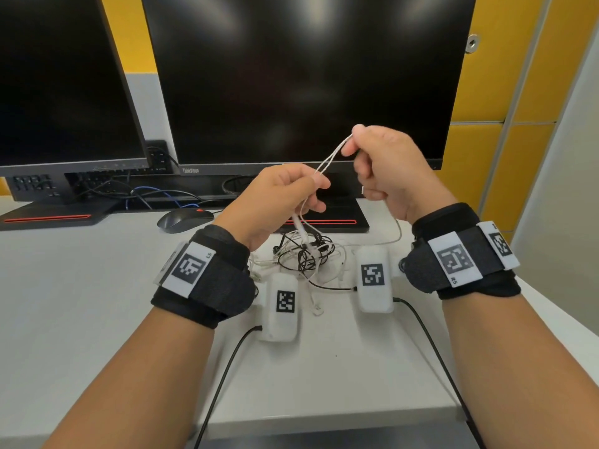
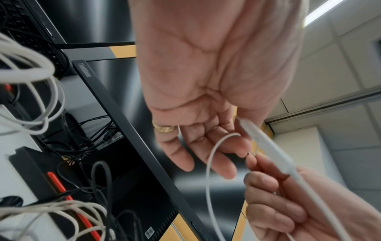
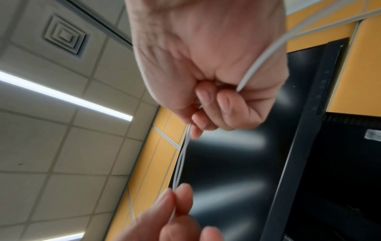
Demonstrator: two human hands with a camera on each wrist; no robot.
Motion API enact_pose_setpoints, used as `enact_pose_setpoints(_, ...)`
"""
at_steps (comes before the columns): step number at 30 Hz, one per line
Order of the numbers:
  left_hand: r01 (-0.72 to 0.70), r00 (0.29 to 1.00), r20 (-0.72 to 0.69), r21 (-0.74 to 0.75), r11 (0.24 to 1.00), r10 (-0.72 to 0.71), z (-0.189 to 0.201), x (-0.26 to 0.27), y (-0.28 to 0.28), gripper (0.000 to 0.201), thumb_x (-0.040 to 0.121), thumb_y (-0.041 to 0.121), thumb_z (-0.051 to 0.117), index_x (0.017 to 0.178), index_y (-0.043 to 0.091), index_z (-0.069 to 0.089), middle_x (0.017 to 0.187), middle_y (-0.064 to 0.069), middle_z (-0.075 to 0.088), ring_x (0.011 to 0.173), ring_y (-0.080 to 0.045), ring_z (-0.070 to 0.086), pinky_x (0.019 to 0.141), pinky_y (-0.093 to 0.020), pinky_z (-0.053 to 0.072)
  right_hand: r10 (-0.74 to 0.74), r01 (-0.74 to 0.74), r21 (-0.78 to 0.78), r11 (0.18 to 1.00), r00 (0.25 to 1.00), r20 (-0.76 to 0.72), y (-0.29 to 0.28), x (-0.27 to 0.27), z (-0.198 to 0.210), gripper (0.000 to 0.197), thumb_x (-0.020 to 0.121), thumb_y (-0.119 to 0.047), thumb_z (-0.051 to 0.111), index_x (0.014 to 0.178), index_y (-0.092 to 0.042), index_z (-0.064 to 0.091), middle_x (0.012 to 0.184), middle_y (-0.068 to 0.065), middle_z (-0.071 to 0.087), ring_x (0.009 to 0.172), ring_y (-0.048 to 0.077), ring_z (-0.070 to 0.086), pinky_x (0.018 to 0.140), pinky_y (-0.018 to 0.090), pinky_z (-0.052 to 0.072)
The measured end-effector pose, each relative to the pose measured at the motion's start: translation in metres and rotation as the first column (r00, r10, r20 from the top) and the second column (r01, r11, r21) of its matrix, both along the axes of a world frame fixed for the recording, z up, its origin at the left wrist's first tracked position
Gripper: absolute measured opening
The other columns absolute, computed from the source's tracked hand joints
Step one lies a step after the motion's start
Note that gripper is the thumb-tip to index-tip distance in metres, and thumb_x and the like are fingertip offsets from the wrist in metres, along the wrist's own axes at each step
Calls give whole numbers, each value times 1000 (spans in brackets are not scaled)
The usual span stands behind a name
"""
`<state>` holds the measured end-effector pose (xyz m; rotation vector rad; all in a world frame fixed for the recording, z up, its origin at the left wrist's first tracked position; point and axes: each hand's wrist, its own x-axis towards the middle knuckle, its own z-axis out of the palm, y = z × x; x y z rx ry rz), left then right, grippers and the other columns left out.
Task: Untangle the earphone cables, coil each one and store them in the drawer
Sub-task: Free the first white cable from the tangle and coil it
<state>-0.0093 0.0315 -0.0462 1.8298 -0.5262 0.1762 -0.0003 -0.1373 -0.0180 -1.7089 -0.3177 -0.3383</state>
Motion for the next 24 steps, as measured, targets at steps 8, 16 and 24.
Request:
enact_pose_setpoints(8, 66, 996, -58, -52, 996, -69, 1, 0, 1, 21, 101, 22, 47, 93, 15, 65, 63, 4, 52, 64, -9, 62, 71, -24, 56, -87, 73, 562, 824, 996, -1, -8, 5, 3, 26, 105, -20, 33, 96, -7, 53, 78, 10, 67, 62, 19, 71, 58, 28, 57)
enact_pose_setpoints(16, -48, 993, -104, 142, 989, 63, -2, 2, 5, 24, 98, 28, 51, 84, 19, 69, 84, -3, 61, 76, -12, 58, 70, -24, 53, -27, -123, 738, 664, 982, 187, -18, 11, 6, 31, 103, -15, 39, 132, -9, 49, 134, 14, 57, 118, 25, 61, 96, 37, 53)
enact_pose_setpoints(24, -41, 997, -70, -325, 945, 19, 5, 1, 3, 20, 101, 14, 43, 90, 10, 59, 76, -2, 62, 65, -9, 60, 57, -17, 50, -52, 57, 97, 994, 997, -53, -4, 3, 0, 20, 96, -26, 50, 108, -20, 64, 98, 3, 69, 76, 15, 64, 69, 31, 54)
